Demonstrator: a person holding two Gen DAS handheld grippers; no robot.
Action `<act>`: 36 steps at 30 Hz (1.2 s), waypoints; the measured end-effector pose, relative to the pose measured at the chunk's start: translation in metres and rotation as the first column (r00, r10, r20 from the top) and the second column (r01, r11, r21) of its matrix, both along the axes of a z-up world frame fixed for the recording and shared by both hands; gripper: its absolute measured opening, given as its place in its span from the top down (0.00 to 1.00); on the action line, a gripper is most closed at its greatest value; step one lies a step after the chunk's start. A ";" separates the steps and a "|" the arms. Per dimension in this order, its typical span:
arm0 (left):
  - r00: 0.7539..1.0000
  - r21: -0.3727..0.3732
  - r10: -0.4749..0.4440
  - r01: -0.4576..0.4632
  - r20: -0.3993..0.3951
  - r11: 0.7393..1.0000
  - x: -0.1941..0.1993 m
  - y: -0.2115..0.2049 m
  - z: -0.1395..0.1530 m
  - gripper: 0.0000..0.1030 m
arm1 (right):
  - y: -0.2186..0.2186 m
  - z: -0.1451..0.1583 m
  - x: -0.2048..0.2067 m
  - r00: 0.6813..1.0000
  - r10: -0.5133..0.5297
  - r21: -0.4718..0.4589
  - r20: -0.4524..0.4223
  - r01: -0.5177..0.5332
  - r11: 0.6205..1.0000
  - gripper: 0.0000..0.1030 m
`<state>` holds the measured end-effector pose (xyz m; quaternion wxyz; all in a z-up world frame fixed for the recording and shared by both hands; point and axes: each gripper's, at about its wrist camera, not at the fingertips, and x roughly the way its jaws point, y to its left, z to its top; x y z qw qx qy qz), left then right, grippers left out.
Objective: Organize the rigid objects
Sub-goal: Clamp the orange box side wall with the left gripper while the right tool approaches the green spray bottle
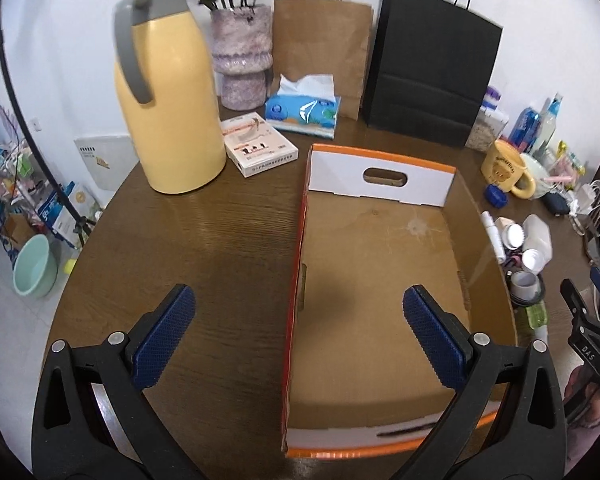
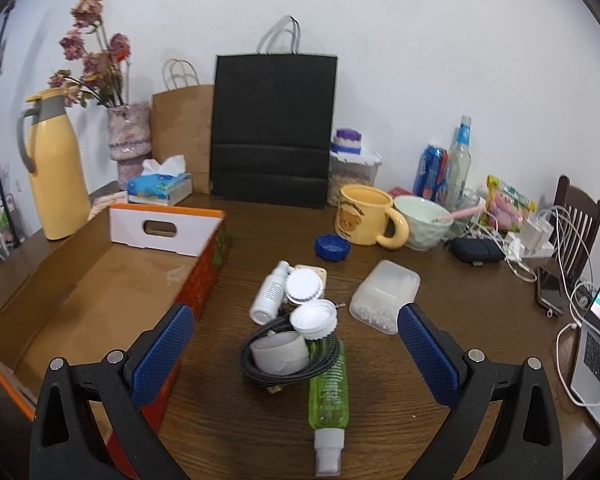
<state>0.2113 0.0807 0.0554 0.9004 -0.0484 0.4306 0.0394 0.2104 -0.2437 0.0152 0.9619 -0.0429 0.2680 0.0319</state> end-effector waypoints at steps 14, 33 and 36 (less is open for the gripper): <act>0.974 -0.018 0.021 -0.025 -0.225 1.000 0.078 0.011 -0.068 0.12 | -0.024 -0.047 0.032 0.986 -0.093 -0.007 -0.138 0.093 0.996 0.00; 0.960 -0.127 -0.032 -0.004 -0.279 0.992 0.089 0.014 -0.098 0.74 | -0.024 -0.052 0.013 0.985 -0.134 -0.049 -0.106 0.130 0.990 0.00; 0.957 -0.147 -0.038 -0.005 -0.287 0.989 0.089 0.015 -0.101 0.87 | -0.028 -0.056 0.005 0.982 -0.147 -0.063 -0.121 0.140 0.988 0.00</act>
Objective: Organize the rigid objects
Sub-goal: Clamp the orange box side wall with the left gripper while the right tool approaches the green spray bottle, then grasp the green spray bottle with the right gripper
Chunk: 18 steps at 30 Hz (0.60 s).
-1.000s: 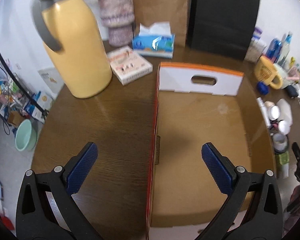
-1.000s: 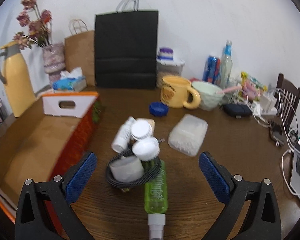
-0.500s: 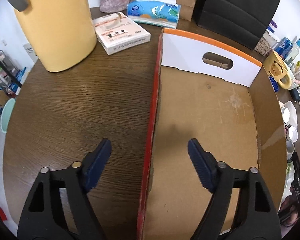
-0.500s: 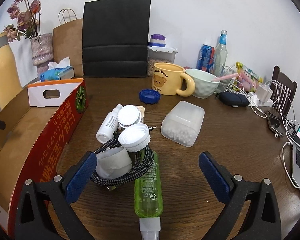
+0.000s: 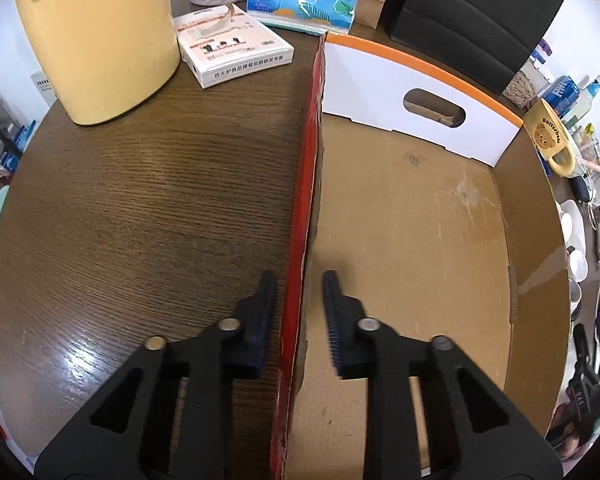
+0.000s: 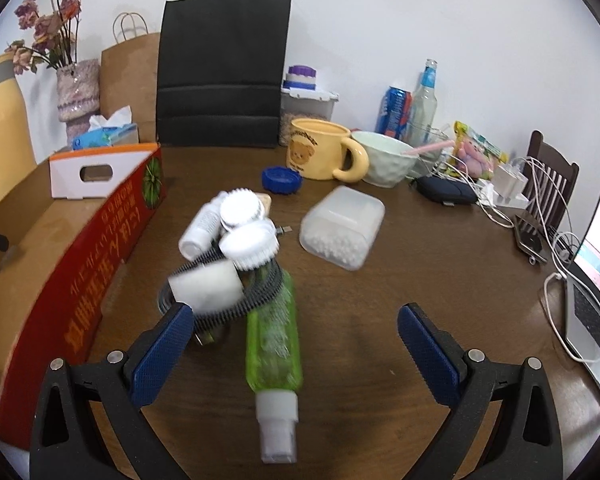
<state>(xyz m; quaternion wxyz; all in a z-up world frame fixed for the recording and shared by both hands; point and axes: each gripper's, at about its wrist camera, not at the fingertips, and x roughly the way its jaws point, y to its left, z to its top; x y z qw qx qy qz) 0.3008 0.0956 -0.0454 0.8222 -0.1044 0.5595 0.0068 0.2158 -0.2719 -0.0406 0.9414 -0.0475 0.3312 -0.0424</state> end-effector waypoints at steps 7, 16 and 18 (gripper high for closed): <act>1.000 -0.005 0.002 -0.002 0.007 1.000 -0.001 0.001 0.000 0.89 | -0.011 -0.010 -0.015 0.998 -0.025 -0.007 -0.050 0.025 1.000 0.00; 1.000 -0.018 0.008 -0.008 0.014 1.000 -0.002 0.003 0.000 0.90 | -0.024 -0.015 -0.025 0.995 -0.032 0.036 -0.091 0.035 0.999 0.00; 1.000 -0.020 0.008 -0.008 0.015 1.000 -0.002 0.004 -0.001 0.90 | -0.025 -0.017 -0.024 0.994 -0.031 0.047 -0.106 0.036 0.998 0.00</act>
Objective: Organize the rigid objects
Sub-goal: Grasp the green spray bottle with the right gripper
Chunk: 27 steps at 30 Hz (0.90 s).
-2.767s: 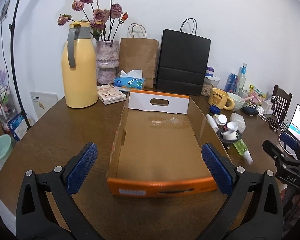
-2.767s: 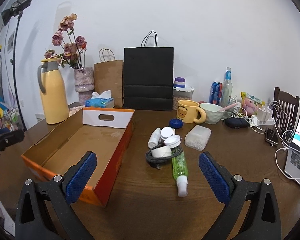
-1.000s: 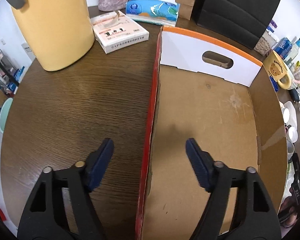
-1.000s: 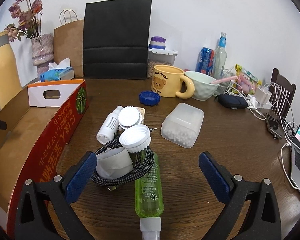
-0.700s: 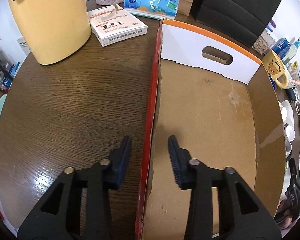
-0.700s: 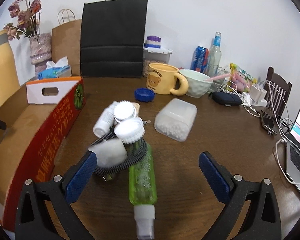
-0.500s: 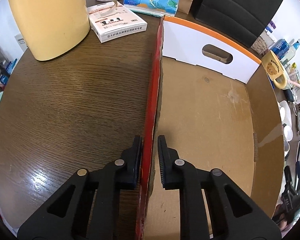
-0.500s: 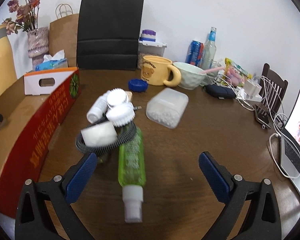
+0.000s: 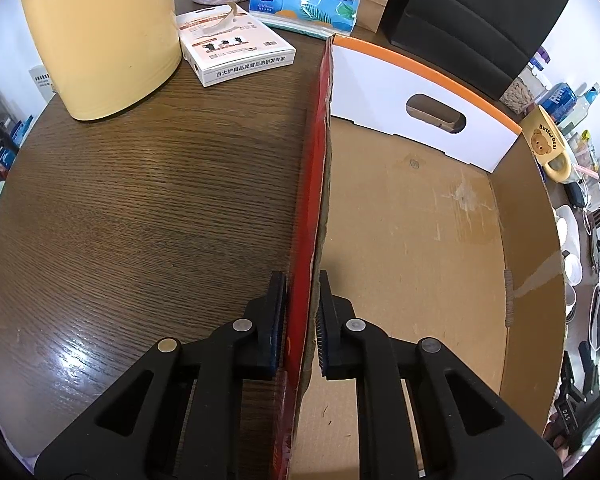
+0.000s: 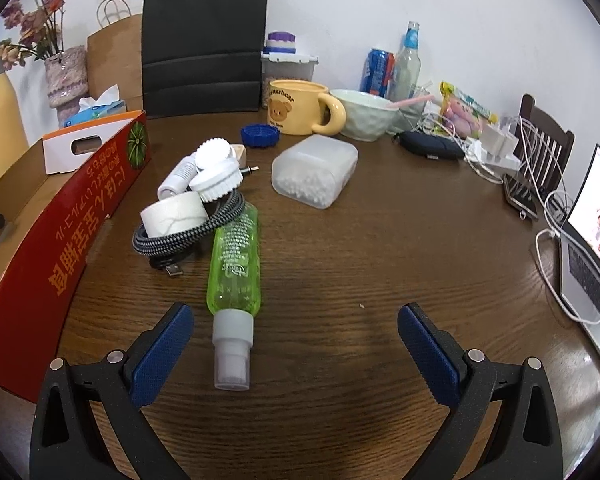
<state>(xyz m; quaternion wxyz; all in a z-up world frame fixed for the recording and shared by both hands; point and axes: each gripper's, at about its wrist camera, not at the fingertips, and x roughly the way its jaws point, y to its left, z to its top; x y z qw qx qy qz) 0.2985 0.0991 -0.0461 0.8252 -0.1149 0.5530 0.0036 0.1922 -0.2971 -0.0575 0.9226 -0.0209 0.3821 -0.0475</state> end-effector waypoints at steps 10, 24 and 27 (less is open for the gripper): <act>1.000 0.002 0.000 0.000 0.003 1.000 0.001 -0.001 -0.001 0.90 | 0.016 -0.007 0.018 0.997 0.048 -0.006 -0.058 -0.049 0.999 0.00; 1.000 0.000 0.000 0.000 0.004 1.000 0.000 -0.002 -0.001 0.90 | 0.012 -0.011 0.049 0.995 0.052 0.060 -0.083 -0.047 0.997 0.66; 1.000 0.000 0.000 0.000 0.004 1.000 0.000 -0.002 -0.001 0.90 | 0.008 -0.006 0.044 0.998 0.026 0.068 -0.049 -0.023 0.997 0.66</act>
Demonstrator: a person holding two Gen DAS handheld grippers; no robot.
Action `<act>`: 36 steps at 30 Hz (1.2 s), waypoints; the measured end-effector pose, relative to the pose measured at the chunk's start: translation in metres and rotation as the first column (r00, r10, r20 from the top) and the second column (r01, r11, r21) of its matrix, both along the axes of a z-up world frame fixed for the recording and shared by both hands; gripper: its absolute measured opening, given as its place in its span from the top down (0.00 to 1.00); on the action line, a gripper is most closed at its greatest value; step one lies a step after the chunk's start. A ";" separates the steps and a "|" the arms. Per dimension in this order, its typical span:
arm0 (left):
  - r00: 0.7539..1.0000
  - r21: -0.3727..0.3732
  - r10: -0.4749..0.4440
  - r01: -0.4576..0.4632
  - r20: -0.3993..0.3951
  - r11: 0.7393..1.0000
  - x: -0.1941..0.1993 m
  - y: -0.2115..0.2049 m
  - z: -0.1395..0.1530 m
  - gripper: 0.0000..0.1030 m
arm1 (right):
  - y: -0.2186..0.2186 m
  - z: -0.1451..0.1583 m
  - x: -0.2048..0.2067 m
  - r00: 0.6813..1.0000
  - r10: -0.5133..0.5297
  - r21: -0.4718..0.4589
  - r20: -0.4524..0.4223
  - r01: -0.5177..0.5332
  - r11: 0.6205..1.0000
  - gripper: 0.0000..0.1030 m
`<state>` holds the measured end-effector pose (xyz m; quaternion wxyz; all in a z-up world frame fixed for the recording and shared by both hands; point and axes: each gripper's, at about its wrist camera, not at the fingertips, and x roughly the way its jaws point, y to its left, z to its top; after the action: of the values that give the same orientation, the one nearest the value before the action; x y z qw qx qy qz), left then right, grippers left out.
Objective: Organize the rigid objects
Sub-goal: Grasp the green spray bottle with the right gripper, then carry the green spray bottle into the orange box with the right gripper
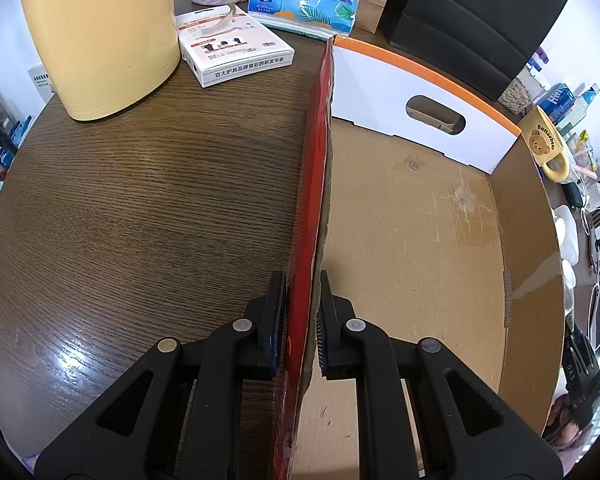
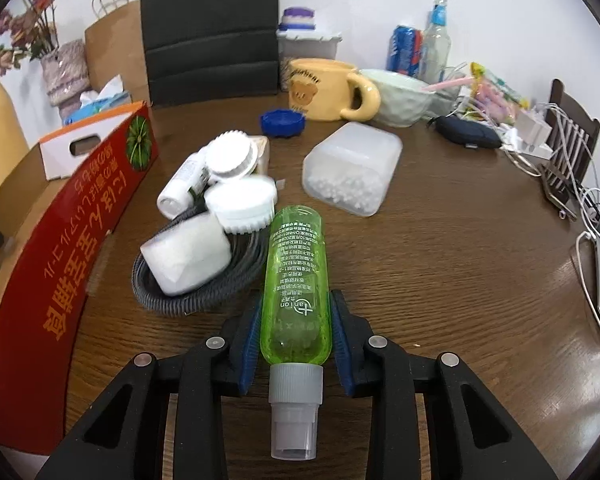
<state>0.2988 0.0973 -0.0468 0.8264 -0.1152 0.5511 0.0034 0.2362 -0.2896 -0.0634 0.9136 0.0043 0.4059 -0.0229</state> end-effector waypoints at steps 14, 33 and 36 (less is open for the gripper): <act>1.000 0.000 -0.002 0.002 0.003 1.000 0.001 0.001 0.001 0.90 | -0.005 0.031 -0.028 0.974 -0.079 0.023 0.212 0.076 0.997 0.67; 1.000 -0.006 -0.003 0.003 0.004 1.000 0.003 0.001 0.001 0.90 | 0.064 0.072 0.002 0.943 0.124 -0.019 0.308 -0.125 0.992 0.67; 1.000 -0.007 -0.003 0.003 0.004 1.000 0.003 0.002 0.001 0.90 | 0.081 0.075 0.010 0.935 0.172 -0.037 0.310 -0.168 0.985 0.66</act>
<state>0.3016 0.0989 -0.0454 0.8272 -0.1172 0.5495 -0.0002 0.2464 -0.2085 0.0114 0.9647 -0.0320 0.2554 0.0550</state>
